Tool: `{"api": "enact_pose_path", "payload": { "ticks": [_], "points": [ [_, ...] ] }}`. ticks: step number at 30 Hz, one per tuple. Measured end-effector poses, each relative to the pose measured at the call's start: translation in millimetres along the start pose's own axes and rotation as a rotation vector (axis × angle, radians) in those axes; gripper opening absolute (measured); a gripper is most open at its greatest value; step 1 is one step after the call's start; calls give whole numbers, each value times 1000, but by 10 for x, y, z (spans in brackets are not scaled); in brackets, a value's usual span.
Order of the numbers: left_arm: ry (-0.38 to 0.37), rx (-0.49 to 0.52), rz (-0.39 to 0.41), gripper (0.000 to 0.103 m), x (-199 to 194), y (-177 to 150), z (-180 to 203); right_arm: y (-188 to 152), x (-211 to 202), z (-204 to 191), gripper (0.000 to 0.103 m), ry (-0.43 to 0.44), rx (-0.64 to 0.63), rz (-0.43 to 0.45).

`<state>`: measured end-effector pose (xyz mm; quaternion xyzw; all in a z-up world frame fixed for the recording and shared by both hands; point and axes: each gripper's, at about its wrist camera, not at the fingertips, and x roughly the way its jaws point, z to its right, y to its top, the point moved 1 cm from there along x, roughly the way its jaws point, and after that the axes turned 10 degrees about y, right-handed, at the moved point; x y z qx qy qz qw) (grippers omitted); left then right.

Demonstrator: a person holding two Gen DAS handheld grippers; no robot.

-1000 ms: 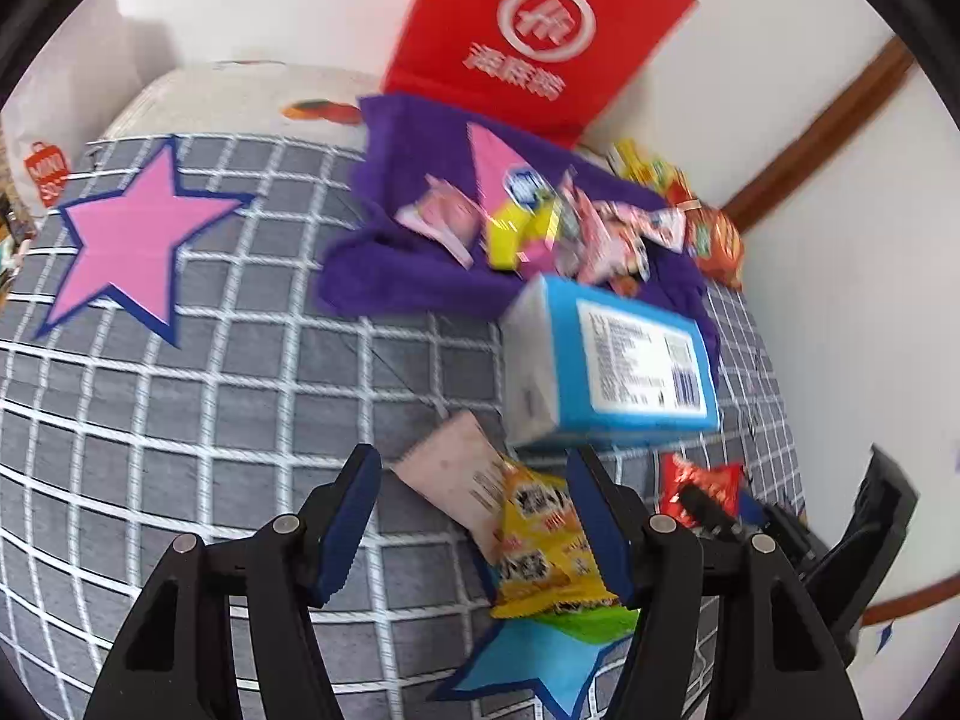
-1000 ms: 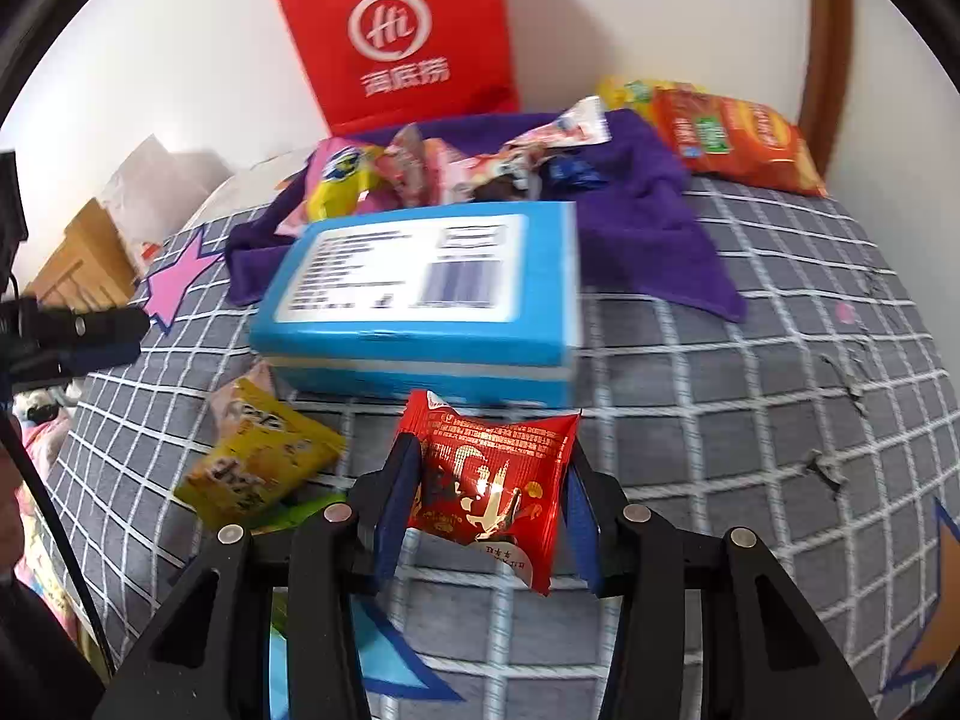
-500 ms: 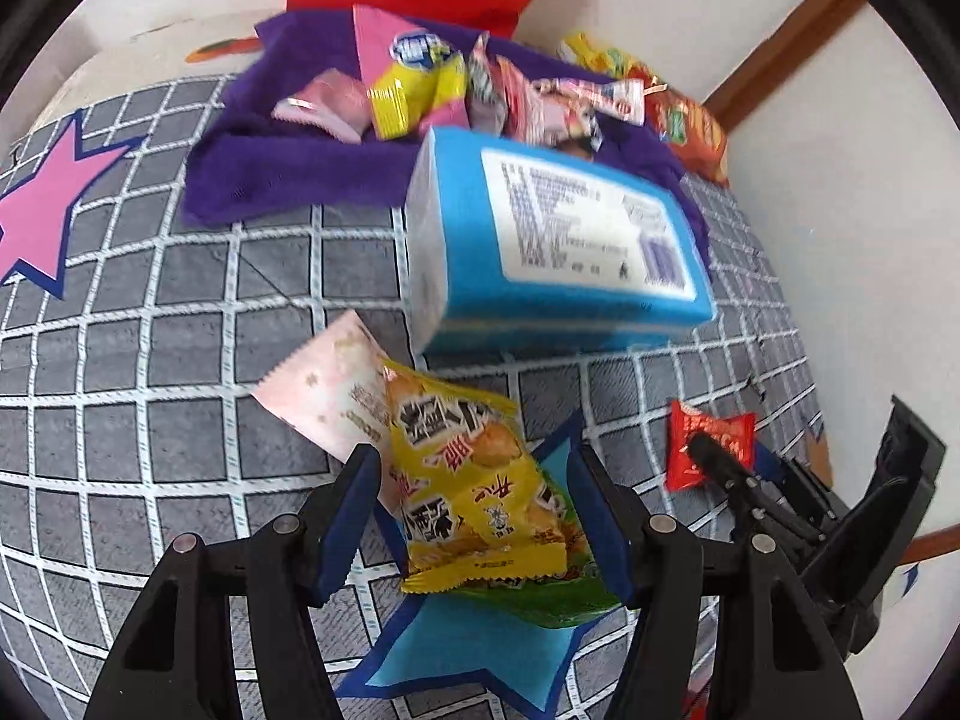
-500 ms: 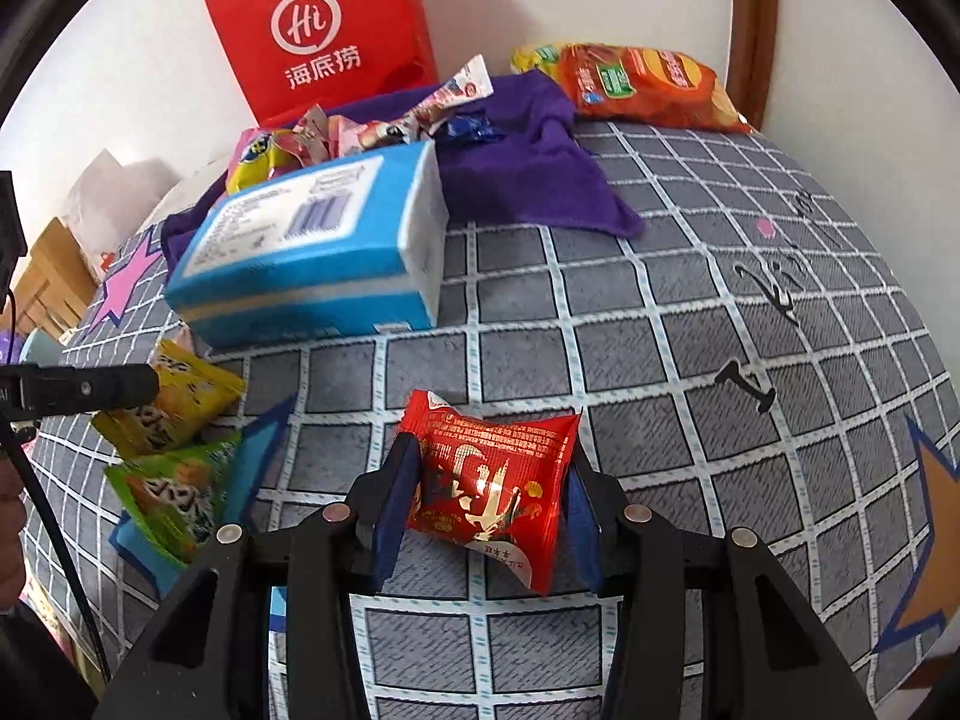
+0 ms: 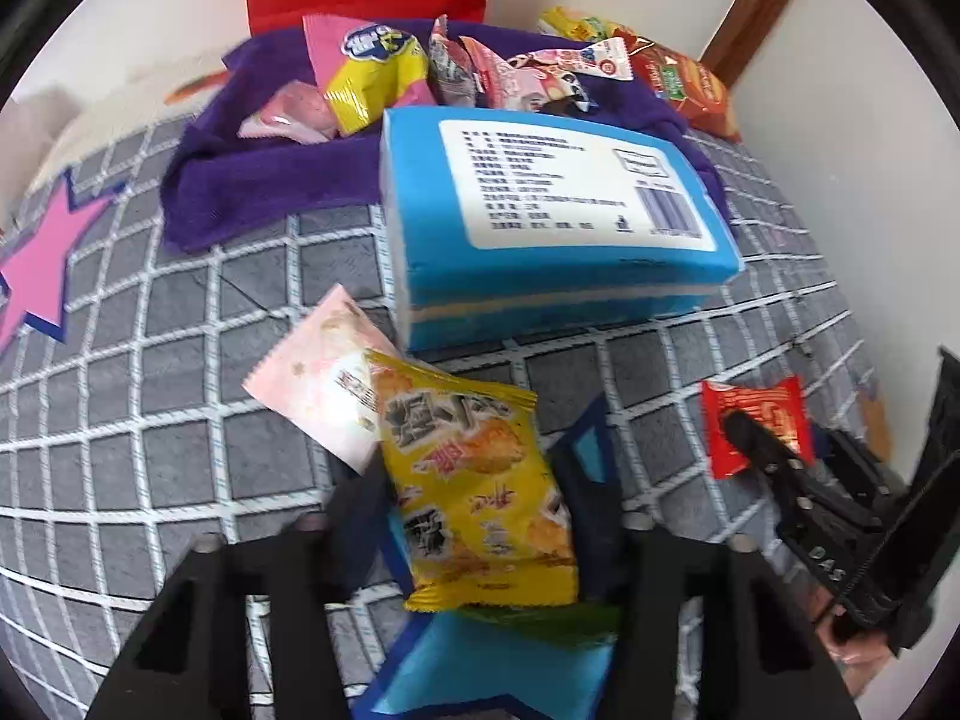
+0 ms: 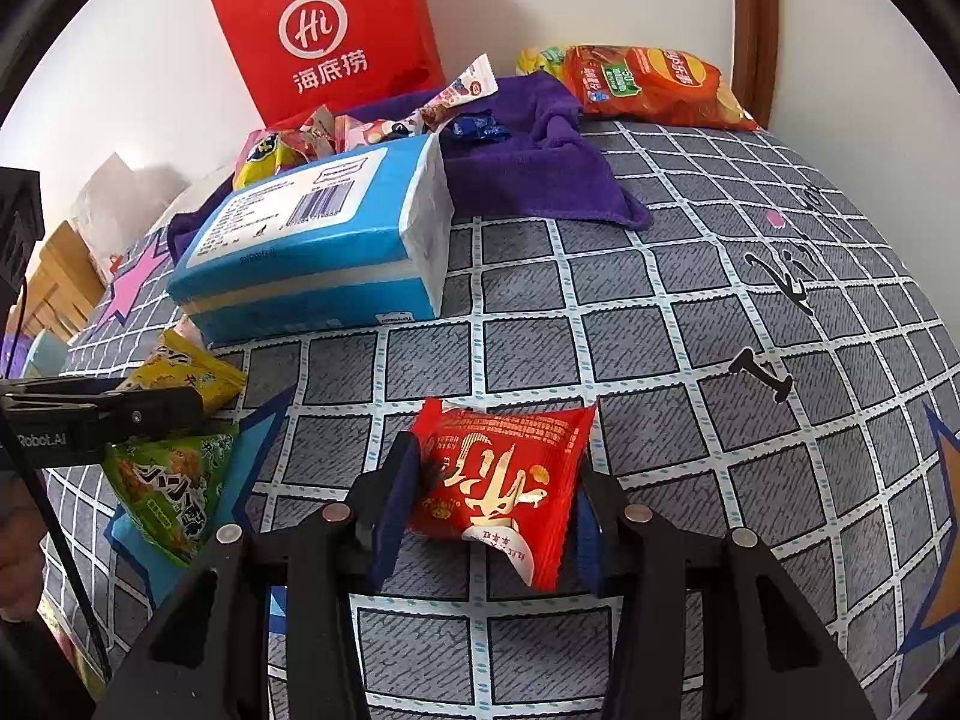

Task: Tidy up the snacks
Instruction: 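Grasp the red candy packet with the right tool while the left tool grasps the yellow cracker packet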

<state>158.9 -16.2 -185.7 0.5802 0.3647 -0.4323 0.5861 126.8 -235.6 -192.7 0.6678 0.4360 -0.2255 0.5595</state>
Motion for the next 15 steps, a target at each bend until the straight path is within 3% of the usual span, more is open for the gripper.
{"api": "enact_pose_path", "payload": {
  "ticks": [2,5,15],
  "points": [
    [-21,-9,1,41,-26,9,-32,13,-13,19,44,17,12,-3],
    [15,-10,44,39,-127,15,-70,32,-31,43,42,30,25,-4],
    [-57,-9,119,39,-552,160,-128,314,-253,-57,40,57,-16,44]
  ]
}}
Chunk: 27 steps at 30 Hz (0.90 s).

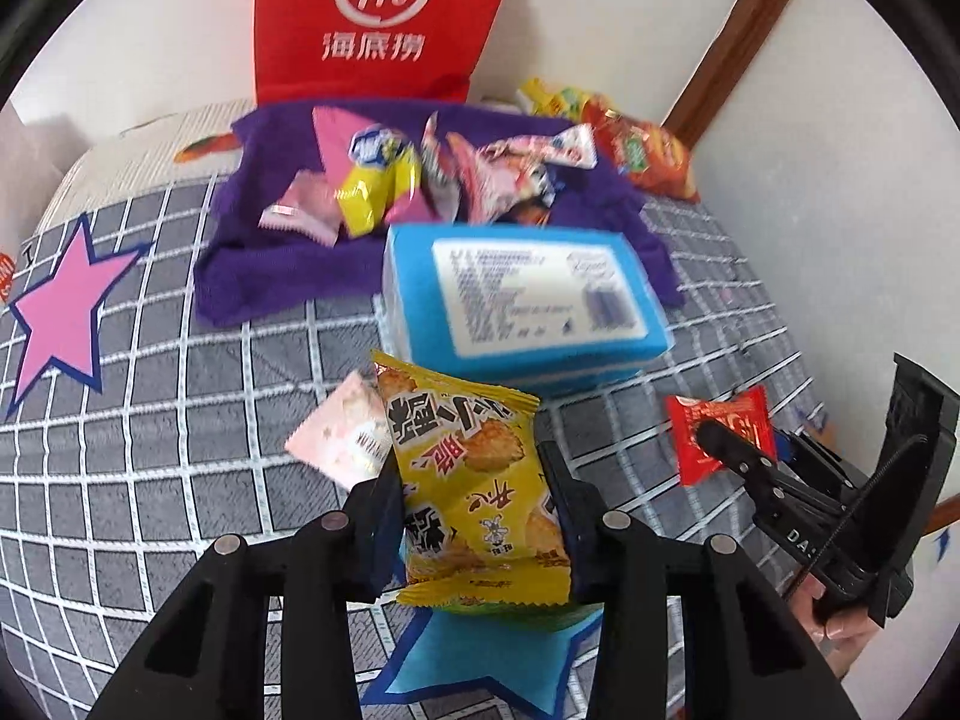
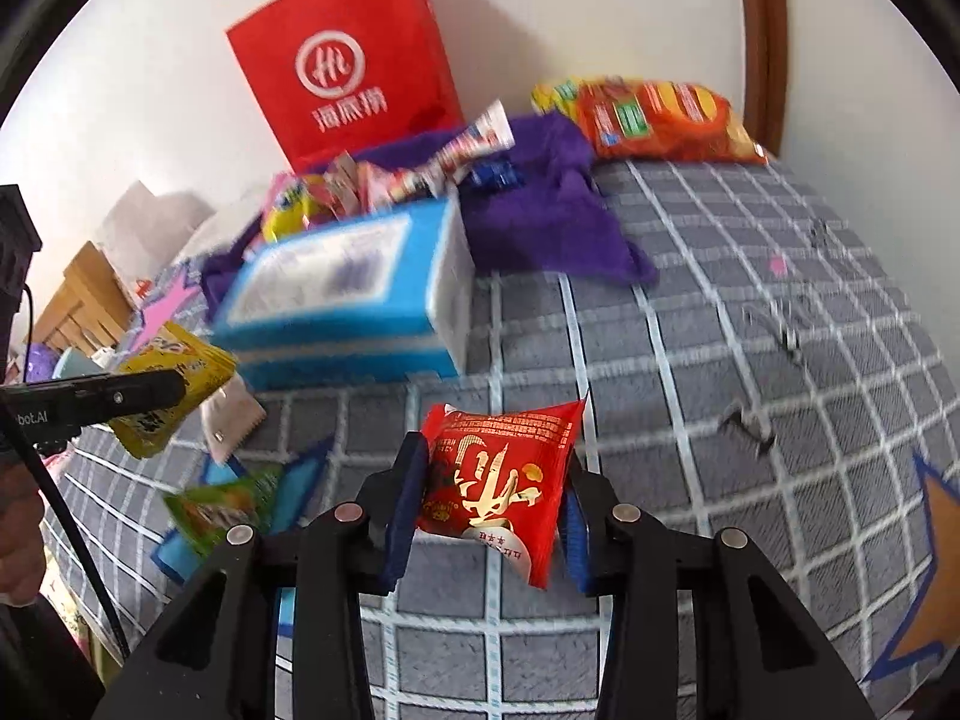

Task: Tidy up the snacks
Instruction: 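Grasp the red candy packet with the right tool while the left tool grasps the yellow cracker packet, then carry the red packet and yellow cracker packet over the purple towel with both tools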

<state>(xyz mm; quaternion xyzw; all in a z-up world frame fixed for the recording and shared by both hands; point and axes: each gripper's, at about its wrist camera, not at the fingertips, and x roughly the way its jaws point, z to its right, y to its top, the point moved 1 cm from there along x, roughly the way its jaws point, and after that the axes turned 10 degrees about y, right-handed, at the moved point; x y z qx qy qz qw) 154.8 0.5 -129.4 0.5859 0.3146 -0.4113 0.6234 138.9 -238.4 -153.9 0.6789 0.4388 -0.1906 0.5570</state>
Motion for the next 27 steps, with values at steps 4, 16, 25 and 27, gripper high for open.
{"api": "enact_pose_path", "payload": {
  "ticks": [4,16,25,27],
  "points": [
    [-23,-14,36,39,-165,185,-24,275,-129,-97,40,1,-42,41],
    [37,-58,181,39,-493,959,-181,1397,-333,-394,40,13,-95,139],
    [59,-86,218,39,-428,1450,-251,2025,-106,-533,40,28,-94,149],
    [76,-92,220,39,-359,1531,-266,2126,-15,-554,40,49,-93,145]
  ]
}}
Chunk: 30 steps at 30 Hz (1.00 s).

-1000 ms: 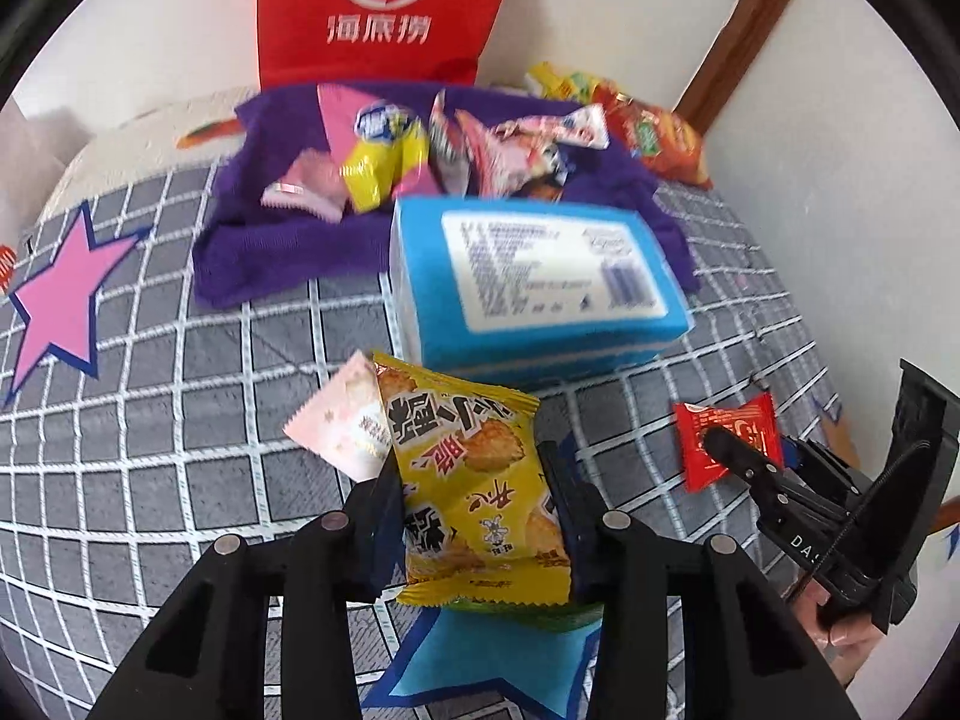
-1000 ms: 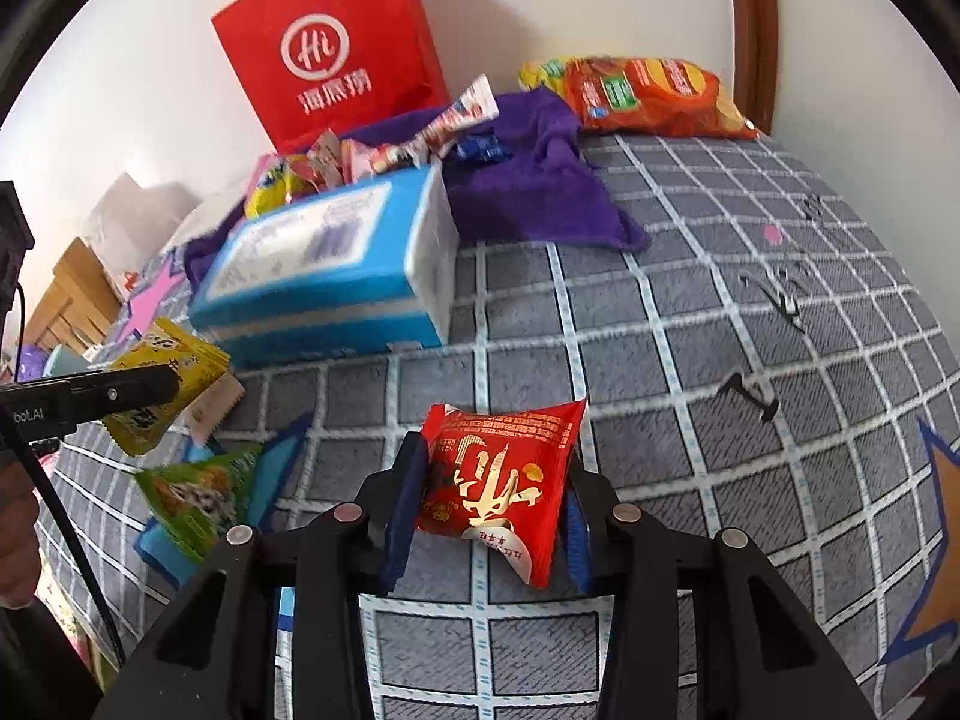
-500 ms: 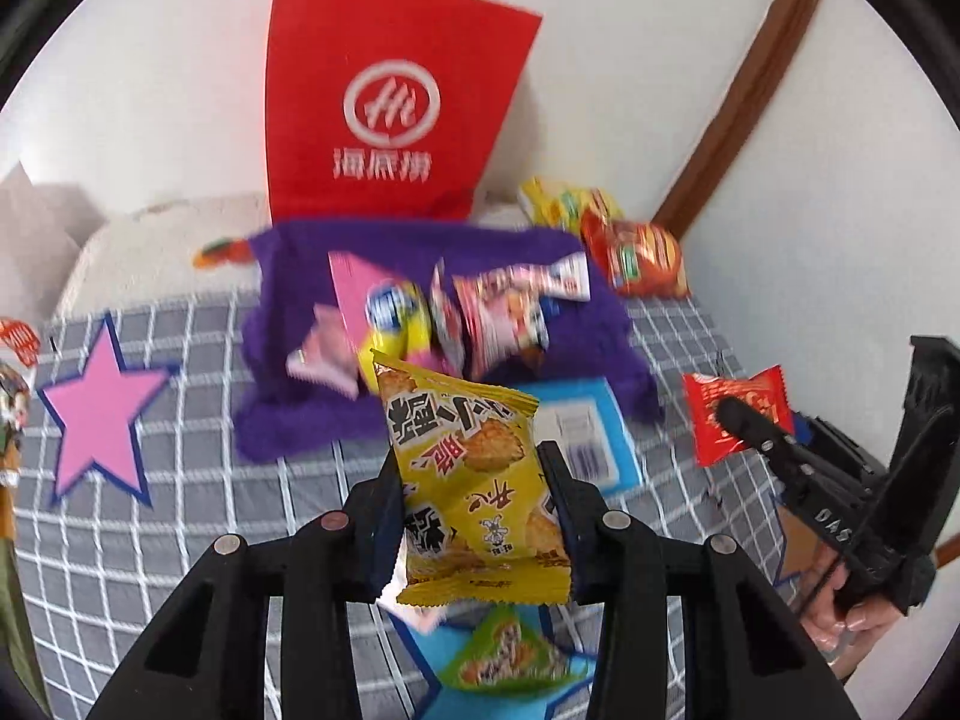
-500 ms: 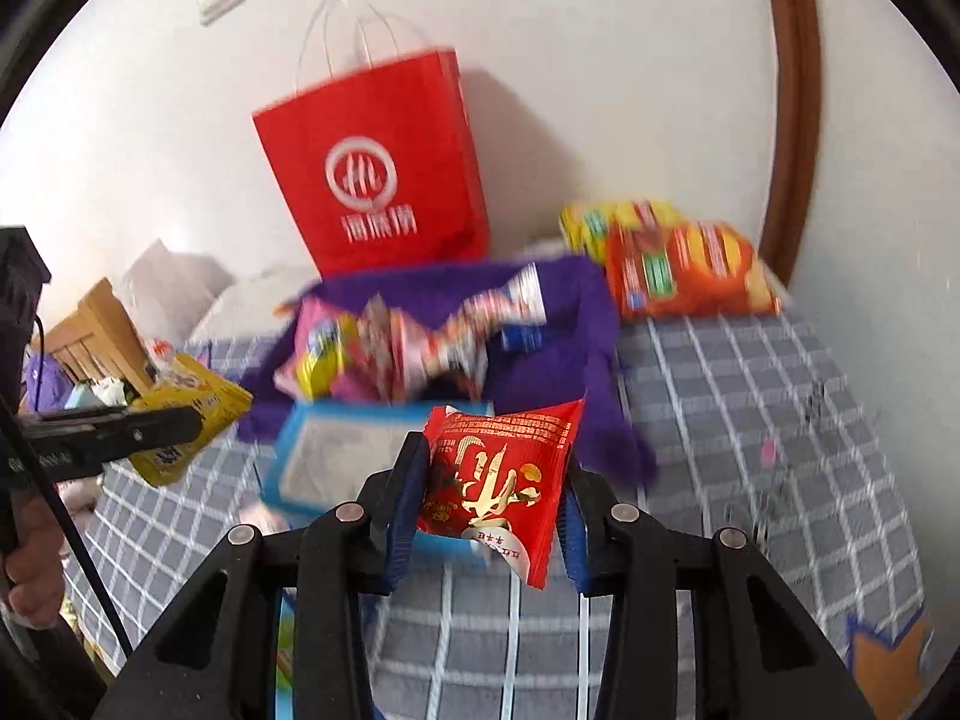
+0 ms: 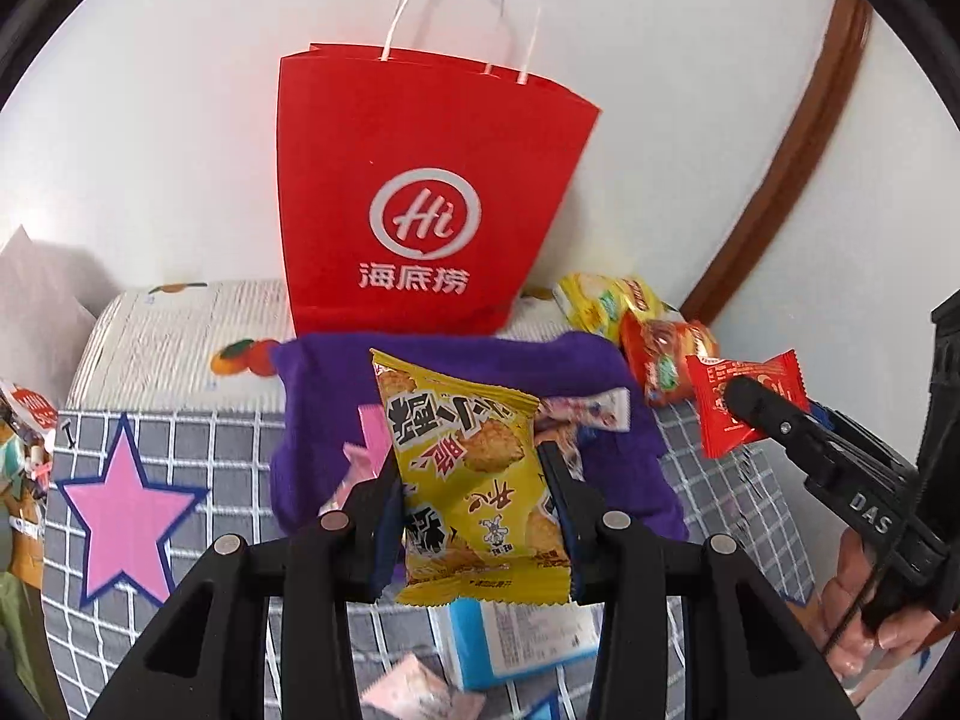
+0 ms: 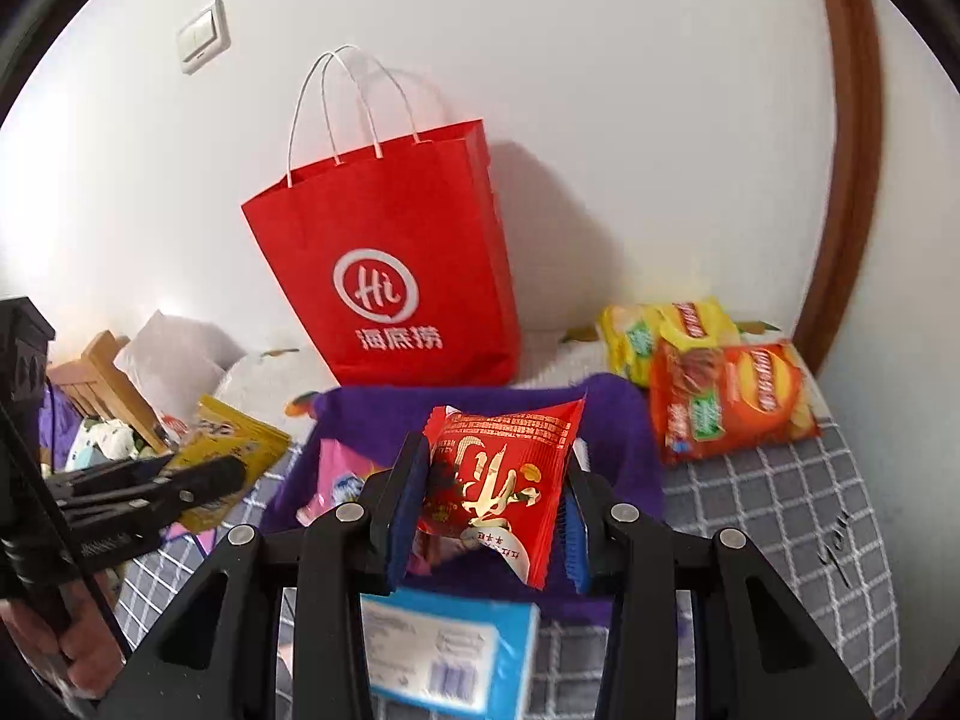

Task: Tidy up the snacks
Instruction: 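Carry the red packet and yellow cracker packet over the purple towel with both tools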

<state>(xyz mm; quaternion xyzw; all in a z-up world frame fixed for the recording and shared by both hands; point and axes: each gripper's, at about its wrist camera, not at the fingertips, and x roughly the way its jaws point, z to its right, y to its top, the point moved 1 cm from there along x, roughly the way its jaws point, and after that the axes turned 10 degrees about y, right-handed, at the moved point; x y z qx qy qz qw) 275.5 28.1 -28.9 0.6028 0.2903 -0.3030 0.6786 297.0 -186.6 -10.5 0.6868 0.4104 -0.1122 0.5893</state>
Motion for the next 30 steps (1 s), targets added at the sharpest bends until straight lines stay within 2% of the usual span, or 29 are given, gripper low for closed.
{"api": "enact_pose_path", "payload": {
  "ticks": [11,18,21,26,30],
  "points": [
    [-29,-40,-7,39,488,272,-73,266,522,102,40,37,14,0],
    [-12,-92,-87,39,866,259,-301,182,910,331,40,5,28,-105],
    [-9,-101,-86,39,884,266,-357,159,992,460,40,-5,58,-131],
    [-33,-106,-95,39,899,263,-367,94,1141,540,40,-72,15,-187],
    [-40,-107,-102,39,900,259,-360,75,1221,552,40,-36,36,-236]
  ]
}}
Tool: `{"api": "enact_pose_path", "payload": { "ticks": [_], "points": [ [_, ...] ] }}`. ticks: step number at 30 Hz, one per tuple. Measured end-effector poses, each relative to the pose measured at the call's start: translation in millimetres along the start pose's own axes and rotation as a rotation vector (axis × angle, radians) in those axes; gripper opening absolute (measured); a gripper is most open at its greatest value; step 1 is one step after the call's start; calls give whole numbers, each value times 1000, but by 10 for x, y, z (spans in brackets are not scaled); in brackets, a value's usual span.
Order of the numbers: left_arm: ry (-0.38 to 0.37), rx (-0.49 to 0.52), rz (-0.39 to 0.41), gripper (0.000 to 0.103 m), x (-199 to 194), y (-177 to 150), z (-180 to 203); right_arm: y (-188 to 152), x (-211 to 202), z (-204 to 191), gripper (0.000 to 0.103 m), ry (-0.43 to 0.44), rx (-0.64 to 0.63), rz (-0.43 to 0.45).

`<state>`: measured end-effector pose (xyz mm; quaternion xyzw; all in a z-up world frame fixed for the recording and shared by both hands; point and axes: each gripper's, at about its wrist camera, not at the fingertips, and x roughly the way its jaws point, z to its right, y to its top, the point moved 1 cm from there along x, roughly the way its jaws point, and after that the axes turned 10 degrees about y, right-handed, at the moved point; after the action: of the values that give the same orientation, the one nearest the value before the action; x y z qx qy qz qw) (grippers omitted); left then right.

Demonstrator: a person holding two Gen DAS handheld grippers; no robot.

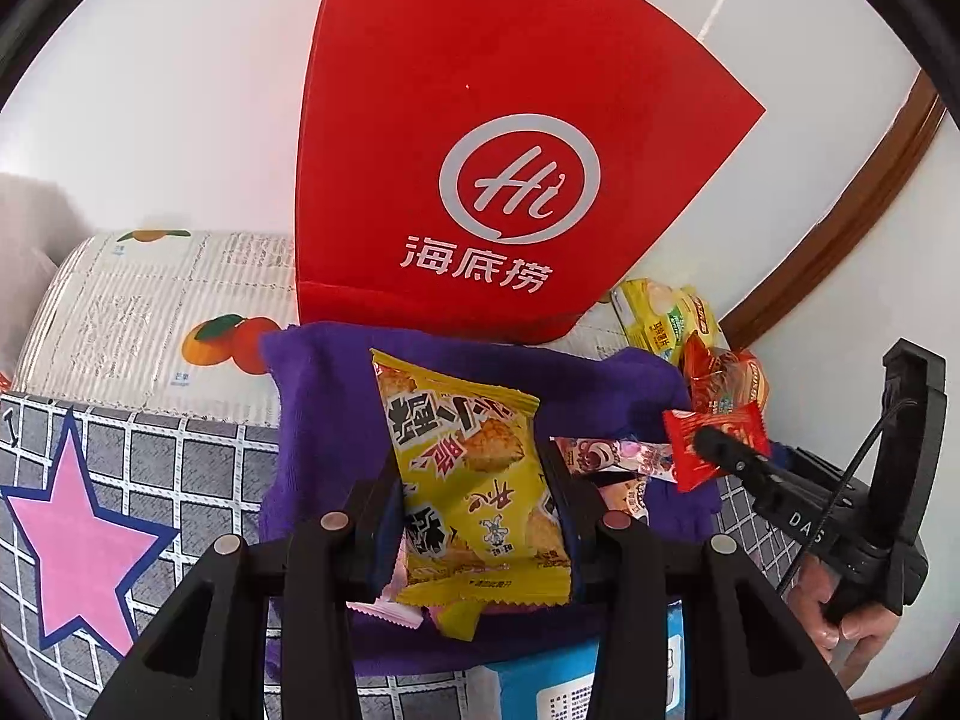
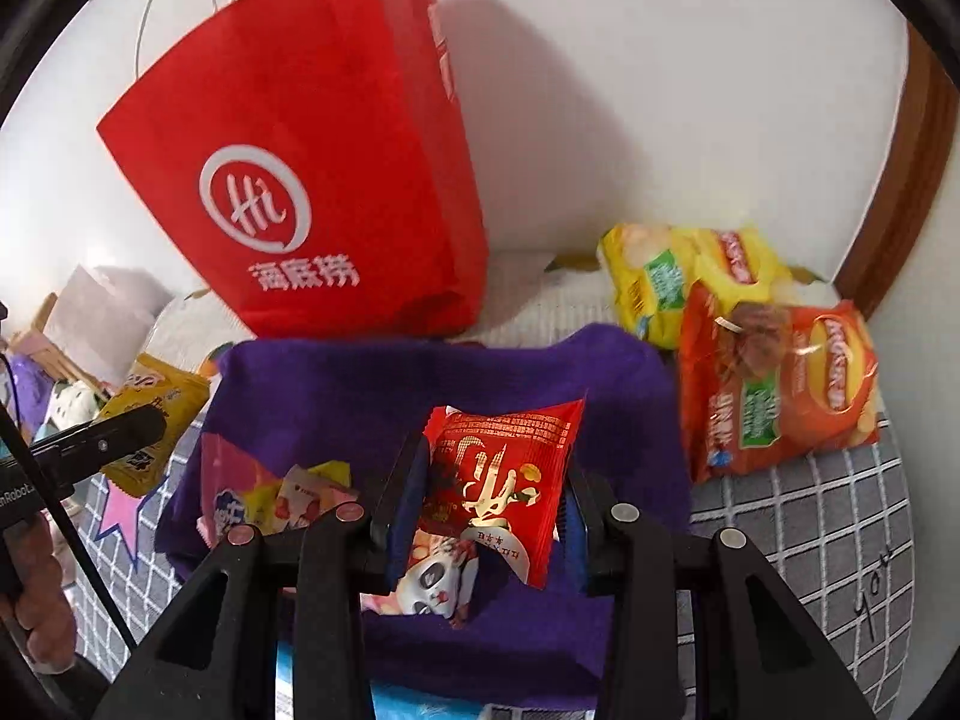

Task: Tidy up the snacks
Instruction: 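Carry the red packet and yellow cracker packet over the purple towel with both tools, then lower both packets onto the towel and open both tools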

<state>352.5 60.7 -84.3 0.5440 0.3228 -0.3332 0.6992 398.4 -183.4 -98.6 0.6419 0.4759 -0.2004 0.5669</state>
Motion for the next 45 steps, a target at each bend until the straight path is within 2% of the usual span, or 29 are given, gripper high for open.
{"api": "enact_pose_path", "payload": {
  "ticks": [16,20,31,35,45],
  "points": [
    [-13,3,16,39,-104,5,15,-40,113,-248,40,48,-46,-51],
    [-12,1,8,39,-76,7,15,-55,204,-250,40,18,-49,-79],
    [-13,8,1,39,-51,6,24,-66,323,-200,41,8,-29,-111],
    [-14,10,-1,39,-50,3,30,-89,368,-236,41,-12,-59,-134],
    [-15,20,-2,39,-42,-3,41,-95,388,-234,41,-13,-66,-140]
  ]
}}
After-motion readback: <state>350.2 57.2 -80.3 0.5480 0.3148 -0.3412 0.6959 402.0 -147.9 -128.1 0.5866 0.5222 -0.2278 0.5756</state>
